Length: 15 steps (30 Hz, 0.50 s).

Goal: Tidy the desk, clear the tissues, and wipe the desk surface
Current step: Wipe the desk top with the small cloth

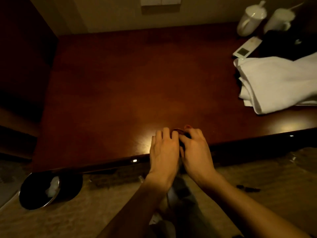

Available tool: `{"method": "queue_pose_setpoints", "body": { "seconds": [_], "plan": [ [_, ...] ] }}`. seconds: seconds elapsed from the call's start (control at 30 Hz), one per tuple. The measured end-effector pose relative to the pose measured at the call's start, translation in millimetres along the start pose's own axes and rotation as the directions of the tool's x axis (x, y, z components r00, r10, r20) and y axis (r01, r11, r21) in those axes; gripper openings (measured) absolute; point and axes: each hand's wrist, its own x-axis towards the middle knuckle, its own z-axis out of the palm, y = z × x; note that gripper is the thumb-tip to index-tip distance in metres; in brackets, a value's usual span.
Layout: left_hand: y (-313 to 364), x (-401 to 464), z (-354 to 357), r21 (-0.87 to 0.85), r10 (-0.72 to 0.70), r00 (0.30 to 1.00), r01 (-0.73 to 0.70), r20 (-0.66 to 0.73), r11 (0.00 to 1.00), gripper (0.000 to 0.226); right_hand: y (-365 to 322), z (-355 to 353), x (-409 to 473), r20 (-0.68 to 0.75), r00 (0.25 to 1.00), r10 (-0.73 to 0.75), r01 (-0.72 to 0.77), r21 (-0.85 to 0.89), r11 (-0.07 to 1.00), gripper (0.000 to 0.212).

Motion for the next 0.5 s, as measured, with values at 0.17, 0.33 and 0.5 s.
{"method": "queue_pose_setpoints", "body": {
  "seconds": [0.17,0.33,0.5],
  "plan": [
    [5.2,34.6,16.7,0.021,-0.015,0.998,0.014,0.058,1.000,0.031,21.3,16.2,30.1,-0.005,0.997,0.080,-0.079,0.075,0.994,0.037],
    [-12.8,114.9,17.0,0.006,-0.033,0.999,0.033,0.013,0.999,0.034,22.1,11.3,106.6,-0.063,0.997,0.041,-0.038,0.050,0.998,0.037],
    [-34.6,210.0,15.3,0.048,-0.084,0.995,0.082,0.046,0.995,0.046,19.4,-1.1,207.2,-0.029,0.999,0.019,-0.019,-0.026,0.999,0.046]
  ]
}}
